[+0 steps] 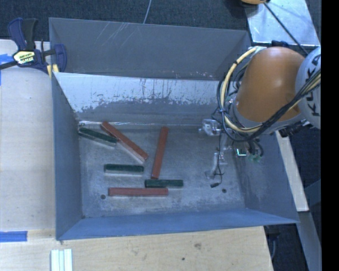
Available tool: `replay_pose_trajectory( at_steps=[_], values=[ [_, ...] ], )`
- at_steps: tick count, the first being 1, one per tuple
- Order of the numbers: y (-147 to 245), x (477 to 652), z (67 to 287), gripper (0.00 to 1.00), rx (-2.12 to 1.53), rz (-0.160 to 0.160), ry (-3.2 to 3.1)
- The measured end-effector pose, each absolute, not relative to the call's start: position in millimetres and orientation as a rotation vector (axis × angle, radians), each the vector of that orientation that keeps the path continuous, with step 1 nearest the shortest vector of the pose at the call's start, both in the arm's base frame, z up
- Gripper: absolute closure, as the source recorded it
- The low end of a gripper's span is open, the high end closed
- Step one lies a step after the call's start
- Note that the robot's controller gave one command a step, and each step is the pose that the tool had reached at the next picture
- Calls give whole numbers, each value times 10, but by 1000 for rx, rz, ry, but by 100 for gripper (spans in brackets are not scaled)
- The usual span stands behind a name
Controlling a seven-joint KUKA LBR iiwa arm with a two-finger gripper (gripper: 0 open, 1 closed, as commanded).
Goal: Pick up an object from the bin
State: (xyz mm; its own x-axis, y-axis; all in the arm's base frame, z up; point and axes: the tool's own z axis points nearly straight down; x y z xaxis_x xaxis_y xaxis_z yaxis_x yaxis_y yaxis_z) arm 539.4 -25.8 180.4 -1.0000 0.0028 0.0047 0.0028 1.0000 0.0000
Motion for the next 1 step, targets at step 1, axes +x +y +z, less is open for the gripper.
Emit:
replay_pose_trajectory(
  at_steps=[1],
  values=[
    [-19, 5510, 1620, 0, 88, 5, -3149]
  ],
)
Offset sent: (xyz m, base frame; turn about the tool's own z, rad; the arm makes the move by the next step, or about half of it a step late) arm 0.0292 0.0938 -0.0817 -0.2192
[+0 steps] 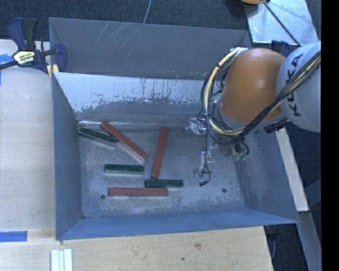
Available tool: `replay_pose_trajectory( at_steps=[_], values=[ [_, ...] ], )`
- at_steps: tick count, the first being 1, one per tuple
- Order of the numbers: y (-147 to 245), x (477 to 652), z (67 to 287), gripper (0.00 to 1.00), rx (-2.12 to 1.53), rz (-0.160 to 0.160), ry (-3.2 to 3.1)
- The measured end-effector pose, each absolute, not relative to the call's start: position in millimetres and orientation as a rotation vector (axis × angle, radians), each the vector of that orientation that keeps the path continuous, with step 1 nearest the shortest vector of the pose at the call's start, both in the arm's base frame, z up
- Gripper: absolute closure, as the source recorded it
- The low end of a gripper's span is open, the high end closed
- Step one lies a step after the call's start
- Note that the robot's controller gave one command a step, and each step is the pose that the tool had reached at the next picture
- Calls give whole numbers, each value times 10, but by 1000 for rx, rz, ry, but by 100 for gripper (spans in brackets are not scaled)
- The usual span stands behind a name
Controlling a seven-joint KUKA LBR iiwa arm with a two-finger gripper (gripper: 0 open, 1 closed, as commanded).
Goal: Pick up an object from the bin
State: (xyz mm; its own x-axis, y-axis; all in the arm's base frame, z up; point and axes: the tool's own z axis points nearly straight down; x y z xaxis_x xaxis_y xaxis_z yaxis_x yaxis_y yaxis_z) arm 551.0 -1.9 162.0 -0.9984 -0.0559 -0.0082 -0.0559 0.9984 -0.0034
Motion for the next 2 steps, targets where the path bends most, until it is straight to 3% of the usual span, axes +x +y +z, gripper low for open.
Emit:
replay_pose_trajectory(
  at_steps=[1, 2],
  values=[
    [519, 5657, 1141, 0, -278, -1, 3125],
    [726, 5756, 807, 0, -232, 2, 3132]
  ],
)
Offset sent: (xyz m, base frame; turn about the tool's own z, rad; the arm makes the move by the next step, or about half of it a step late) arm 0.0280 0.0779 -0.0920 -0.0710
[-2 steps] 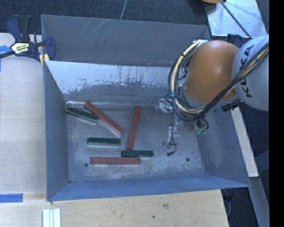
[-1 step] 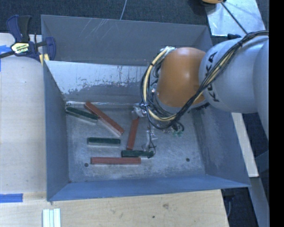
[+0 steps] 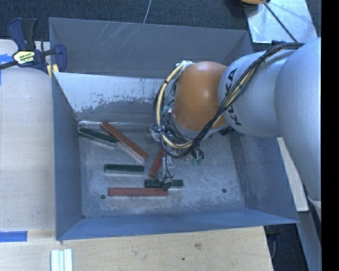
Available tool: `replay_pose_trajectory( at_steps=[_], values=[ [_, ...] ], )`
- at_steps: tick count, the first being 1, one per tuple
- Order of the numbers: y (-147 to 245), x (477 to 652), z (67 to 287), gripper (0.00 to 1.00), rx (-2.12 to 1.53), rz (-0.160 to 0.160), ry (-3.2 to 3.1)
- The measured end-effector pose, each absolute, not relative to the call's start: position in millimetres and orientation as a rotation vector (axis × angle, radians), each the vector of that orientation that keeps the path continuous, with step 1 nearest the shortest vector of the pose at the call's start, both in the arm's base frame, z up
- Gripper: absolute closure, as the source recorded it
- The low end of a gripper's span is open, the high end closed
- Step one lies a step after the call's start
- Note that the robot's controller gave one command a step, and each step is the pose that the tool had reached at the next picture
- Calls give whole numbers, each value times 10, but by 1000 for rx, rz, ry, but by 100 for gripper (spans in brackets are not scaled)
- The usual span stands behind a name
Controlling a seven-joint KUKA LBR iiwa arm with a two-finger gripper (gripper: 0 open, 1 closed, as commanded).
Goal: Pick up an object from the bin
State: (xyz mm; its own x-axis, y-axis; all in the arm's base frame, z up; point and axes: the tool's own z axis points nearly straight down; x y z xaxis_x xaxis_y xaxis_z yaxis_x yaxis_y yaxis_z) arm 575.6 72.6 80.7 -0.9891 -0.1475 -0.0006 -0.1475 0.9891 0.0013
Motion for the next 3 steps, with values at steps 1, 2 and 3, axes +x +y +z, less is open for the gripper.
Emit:
replay_pose_trajectory(
  at_steps=[1, 2, 3],
  values=[
    [883, 5632, 829, 100, -897, 0, 3014],
    [882, 5632, 829, 100, -896, 1, 3014],
    [1053, 5712, 1939, 100, -938, 1, 2995]
  ],
)
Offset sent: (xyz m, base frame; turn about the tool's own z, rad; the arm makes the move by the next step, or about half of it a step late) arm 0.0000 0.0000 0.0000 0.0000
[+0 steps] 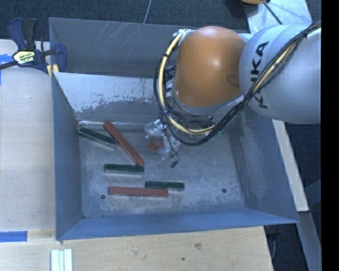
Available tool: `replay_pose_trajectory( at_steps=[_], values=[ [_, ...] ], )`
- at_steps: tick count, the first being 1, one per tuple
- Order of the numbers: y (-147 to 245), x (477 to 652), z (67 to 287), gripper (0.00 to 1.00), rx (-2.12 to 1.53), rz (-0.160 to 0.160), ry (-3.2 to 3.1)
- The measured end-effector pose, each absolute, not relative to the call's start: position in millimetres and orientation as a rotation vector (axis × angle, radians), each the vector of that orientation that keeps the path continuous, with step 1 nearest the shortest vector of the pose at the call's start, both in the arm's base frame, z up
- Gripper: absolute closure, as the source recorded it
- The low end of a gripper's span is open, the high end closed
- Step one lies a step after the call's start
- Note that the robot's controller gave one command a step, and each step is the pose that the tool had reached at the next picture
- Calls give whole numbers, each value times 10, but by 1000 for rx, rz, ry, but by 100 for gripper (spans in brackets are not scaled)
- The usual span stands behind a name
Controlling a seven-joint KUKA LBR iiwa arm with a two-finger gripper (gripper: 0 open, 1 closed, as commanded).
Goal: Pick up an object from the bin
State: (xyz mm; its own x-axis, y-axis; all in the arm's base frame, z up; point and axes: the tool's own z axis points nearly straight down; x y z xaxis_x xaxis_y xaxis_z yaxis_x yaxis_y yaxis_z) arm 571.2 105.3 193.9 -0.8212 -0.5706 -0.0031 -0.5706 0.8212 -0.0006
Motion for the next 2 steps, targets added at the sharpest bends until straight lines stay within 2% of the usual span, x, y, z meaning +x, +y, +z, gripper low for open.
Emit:
replay_pose_trajectory(
  at_steps=[1, 2],
  values=[
    [1053, 5712, 1939, 100, -938, 1, 2995],
    [1405, 5474, 2726, 100, -937, 1, 2995]
  ],
)
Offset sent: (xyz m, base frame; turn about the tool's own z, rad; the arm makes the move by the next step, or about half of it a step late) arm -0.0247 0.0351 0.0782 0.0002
